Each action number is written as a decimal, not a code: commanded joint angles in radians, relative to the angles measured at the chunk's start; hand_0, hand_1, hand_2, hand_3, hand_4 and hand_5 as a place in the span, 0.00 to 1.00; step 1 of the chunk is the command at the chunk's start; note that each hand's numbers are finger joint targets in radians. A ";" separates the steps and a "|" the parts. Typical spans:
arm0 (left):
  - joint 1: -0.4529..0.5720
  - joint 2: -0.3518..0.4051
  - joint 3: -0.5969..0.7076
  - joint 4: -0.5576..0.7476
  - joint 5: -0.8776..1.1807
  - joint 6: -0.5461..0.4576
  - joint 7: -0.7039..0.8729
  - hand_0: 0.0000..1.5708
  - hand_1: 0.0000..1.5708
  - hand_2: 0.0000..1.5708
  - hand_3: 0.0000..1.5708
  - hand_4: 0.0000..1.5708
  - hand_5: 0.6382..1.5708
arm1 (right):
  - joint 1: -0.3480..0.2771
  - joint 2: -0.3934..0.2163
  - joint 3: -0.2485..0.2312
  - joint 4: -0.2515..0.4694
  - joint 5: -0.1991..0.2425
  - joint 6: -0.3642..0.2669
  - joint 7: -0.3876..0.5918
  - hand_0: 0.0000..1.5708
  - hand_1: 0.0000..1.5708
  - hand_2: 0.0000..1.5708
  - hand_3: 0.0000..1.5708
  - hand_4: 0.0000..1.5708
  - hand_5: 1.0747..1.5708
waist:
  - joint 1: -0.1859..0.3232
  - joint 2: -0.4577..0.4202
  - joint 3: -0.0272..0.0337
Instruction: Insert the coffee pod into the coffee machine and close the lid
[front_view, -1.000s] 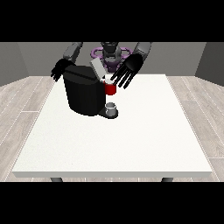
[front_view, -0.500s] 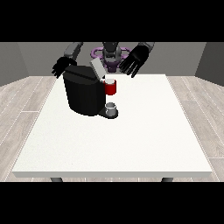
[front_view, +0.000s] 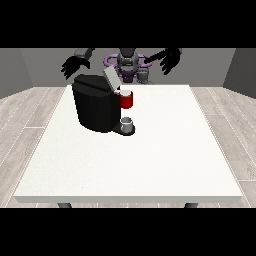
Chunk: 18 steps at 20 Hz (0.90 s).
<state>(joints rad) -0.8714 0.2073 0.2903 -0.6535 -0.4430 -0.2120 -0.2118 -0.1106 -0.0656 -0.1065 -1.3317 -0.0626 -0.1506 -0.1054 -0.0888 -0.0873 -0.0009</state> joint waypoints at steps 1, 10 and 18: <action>0.123 -0.059 0.040 -0.003 0.075 -0.024 -0.004 0.00 0.00 0.00 0.00 0.00 1.00 | 0.085 -0.043 0.025 -0.025 0.015 0.054 0.020 0.00 0.00 0.00 0.00 0.23 1.00 | 0.047 -0.130 0.0003; 0.279 -0.100 0.077 -0.048 0.166 -0.043 -0.062 0.00 0.00 0.00 0.00 0.00 1.00 | -0.025 -0.078 0.073 -0.179 -0.007 0.129 0.107 0.00 0.00 0.00 0.00 0.03 1.00 | 0.095 -0.148 0.0005; 0.347 -0.179 0.048 -0.165 0.250 -0.105 -0.032 0.00 0.00 0.00 0.00 0.09 1.00 | -0.135 -0.120 0.065 -0.126 0.023 0.140 0.156 0.00 0.00 0.00 0.00 0.00 1.00 | 0.231 -0.114 0.0010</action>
<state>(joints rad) -0.5599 0.0620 0.3559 -0.7693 -0.2218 -0.2964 -0.2525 -0.1987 -0.1750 -0.0555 -1.4754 -0.0754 -0.0044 0.0413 0.0881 -0.2182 -0.0001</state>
